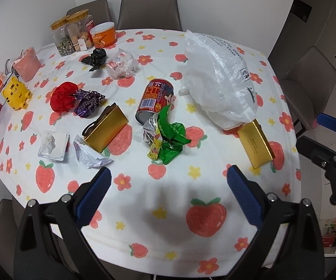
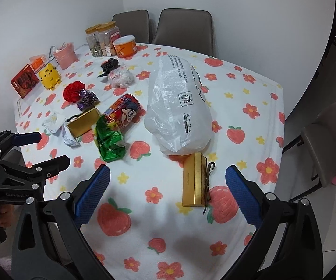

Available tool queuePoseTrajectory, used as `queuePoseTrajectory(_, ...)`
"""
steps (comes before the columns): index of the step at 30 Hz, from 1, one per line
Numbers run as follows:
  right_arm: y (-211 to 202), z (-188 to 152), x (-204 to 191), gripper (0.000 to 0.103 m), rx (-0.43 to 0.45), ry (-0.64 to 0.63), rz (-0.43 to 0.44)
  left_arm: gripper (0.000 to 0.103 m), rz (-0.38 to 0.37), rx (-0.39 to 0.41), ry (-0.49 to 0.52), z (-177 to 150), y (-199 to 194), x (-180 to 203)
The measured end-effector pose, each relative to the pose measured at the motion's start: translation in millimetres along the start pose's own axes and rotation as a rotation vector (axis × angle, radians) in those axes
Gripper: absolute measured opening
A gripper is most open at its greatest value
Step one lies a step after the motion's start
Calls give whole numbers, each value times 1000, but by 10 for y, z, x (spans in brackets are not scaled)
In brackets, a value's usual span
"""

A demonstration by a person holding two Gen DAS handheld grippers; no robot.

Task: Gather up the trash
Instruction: 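Grasp the green snack wrapper with the left tool while the right tool grasps the gold box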

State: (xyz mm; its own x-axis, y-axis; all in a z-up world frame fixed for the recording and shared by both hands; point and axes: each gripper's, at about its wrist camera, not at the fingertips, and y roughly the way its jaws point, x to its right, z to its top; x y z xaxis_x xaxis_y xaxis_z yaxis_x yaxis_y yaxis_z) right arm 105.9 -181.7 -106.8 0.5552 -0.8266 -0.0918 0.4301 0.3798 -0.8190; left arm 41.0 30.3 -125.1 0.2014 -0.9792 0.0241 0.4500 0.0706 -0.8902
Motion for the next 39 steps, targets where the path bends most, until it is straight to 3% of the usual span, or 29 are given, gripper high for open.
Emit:
queuePoseTrajectory(7, 786, -138, 232, 91, -58, -12, -42, 99, 16, 19, -18, 8, 740, -59)
queuePoseTrajectory(13, 1242, -297, 356, 88, -109, -30, -74, 99, 22, 37, -4, 17, 1145, -49)
queuePoseTrajectory(18, 1475, -434, 357, 61, -180, -43, -67, 97, 40, 45, 47, -52, 1381, 42)
queuePoseTrajectory(20, 1491, -470, 347, 57, -167, -35, -62, 91, 38, 47, 60, -83, 1447, 48)
queuePoseTrajectory(21, 1490, -475, 341, 51, -165, -33, -57, 70, 31, 42, 65, -94, 1490, 56)
queuePoseTrajectory(24, 1487, -468, 290, 47, -162, -41, -46, 57, 7, 62, 66, -76, 1498, 56)
queuePoseTrajectory(27, 1483, -472, 216, 46, -158, -50, -12, 52, -7, 59, 69, -61, 1502, 79)
queuePoseTrajectory(39, 1218, -502, 87, 46, -135, -59, 27, 51, -35, 87, 123, -300, 1029, 232)
